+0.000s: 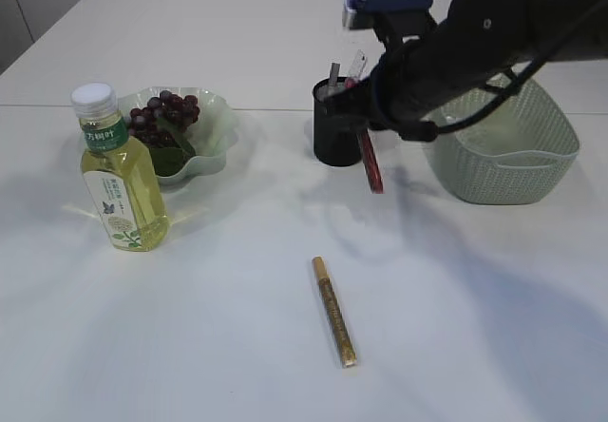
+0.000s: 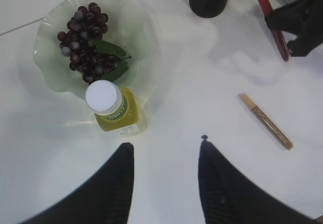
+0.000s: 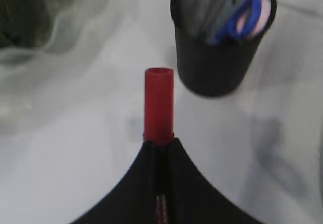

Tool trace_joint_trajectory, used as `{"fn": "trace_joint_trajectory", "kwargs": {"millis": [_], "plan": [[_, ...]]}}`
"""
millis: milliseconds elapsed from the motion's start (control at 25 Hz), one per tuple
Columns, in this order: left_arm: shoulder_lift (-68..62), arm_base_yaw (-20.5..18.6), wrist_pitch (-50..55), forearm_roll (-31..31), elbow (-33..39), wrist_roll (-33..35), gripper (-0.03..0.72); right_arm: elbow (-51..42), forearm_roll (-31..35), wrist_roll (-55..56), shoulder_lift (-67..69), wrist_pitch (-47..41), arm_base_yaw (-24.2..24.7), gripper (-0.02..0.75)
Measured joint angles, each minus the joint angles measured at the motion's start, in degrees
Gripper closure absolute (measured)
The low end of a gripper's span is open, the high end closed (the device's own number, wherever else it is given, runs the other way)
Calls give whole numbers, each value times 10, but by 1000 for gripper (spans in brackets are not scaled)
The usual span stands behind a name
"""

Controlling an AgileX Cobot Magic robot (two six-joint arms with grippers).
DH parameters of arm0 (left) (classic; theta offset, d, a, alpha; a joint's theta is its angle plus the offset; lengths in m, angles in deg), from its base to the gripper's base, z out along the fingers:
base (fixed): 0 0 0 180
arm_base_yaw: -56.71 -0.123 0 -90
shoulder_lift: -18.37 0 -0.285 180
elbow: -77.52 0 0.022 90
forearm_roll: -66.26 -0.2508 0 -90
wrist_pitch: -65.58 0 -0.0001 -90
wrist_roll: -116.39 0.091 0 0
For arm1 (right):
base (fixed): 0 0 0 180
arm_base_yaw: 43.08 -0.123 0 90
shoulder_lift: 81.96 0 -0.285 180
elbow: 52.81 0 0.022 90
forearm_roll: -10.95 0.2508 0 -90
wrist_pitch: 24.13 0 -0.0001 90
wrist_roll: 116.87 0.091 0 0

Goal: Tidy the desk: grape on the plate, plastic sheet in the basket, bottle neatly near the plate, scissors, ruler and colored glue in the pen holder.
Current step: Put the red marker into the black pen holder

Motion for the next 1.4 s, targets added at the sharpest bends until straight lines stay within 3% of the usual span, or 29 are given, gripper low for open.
{"fn": "trace_joint_trajectory", "kwargs": {"millis": [360, 920, 1400], "plan": [[0, 0, 0, -2, 0, 0, 379, 136, -24, 0, 53, 76, 4, 720], [-1, 0, 0, -3, 0, 0, 379, 148, -25, 0, 108, 274, 31, 720], [-10, 0, 0, -7, 0, 0, 379, 202, -25, 0, 164, 290, 37, 720]]}}
